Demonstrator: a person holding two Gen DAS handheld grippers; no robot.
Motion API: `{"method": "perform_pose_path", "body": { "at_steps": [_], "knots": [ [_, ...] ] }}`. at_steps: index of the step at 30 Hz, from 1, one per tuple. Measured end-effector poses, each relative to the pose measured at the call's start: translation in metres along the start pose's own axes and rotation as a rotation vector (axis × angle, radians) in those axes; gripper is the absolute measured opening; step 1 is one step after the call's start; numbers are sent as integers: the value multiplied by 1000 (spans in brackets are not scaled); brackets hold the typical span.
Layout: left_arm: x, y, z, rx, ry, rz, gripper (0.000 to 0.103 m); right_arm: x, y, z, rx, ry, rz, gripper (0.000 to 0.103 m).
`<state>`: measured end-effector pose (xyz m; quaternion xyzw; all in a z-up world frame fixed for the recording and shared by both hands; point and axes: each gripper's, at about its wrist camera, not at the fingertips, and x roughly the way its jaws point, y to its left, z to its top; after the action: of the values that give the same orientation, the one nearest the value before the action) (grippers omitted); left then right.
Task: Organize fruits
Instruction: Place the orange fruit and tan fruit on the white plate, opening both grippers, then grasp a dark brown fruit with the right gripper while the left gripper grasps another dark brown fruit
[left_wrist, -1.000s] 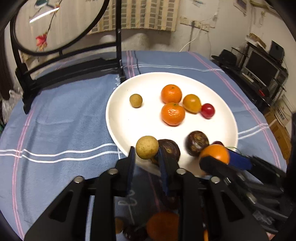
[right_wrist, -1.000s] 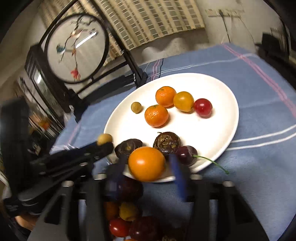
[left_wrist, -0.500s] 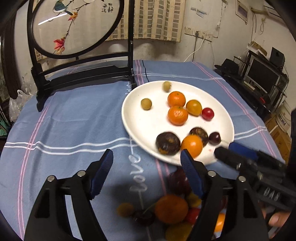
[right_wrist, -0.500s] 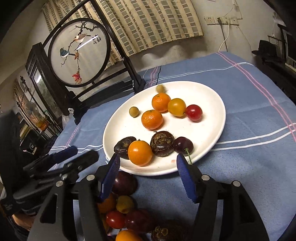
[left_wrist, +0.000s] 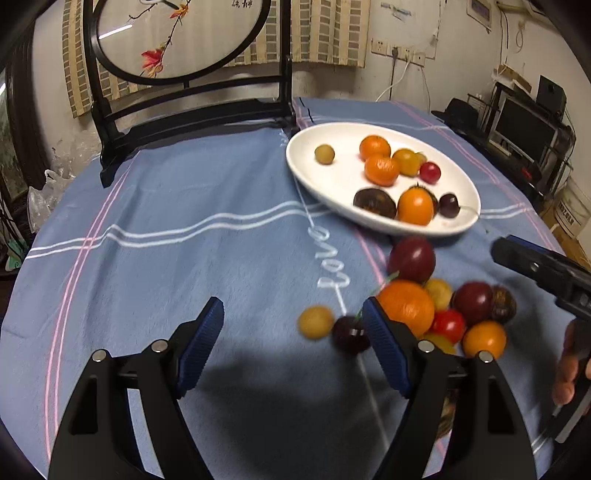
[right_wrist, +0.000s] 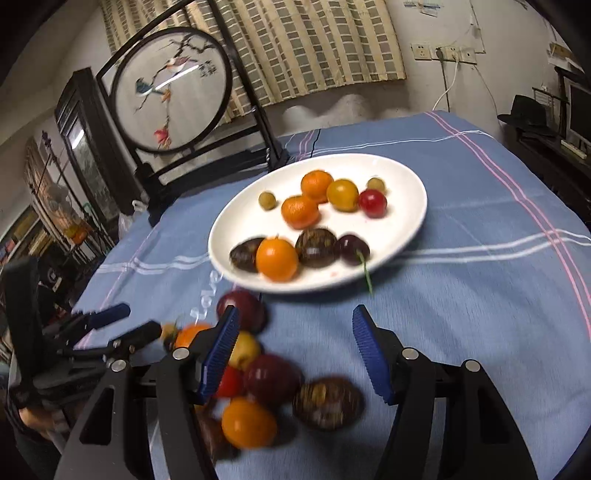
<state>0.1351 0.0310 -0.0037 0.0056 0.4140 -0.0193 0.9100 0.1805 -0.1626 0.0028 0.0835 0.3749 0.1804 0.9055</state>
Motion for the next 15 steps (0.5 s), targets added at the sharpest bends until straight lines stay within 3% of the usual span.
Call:
{"method": "perform_pose_path", "body": {
  "at_steps": [6,15],
  "knots": [
    [-4,3,-10,3,6,-6,76,-19,5,-30,-15,50,24,64],
    [-11,6,-17,-14,2,-15,76,-29,23,-58,-131,143,-38,59]
  ]
}}
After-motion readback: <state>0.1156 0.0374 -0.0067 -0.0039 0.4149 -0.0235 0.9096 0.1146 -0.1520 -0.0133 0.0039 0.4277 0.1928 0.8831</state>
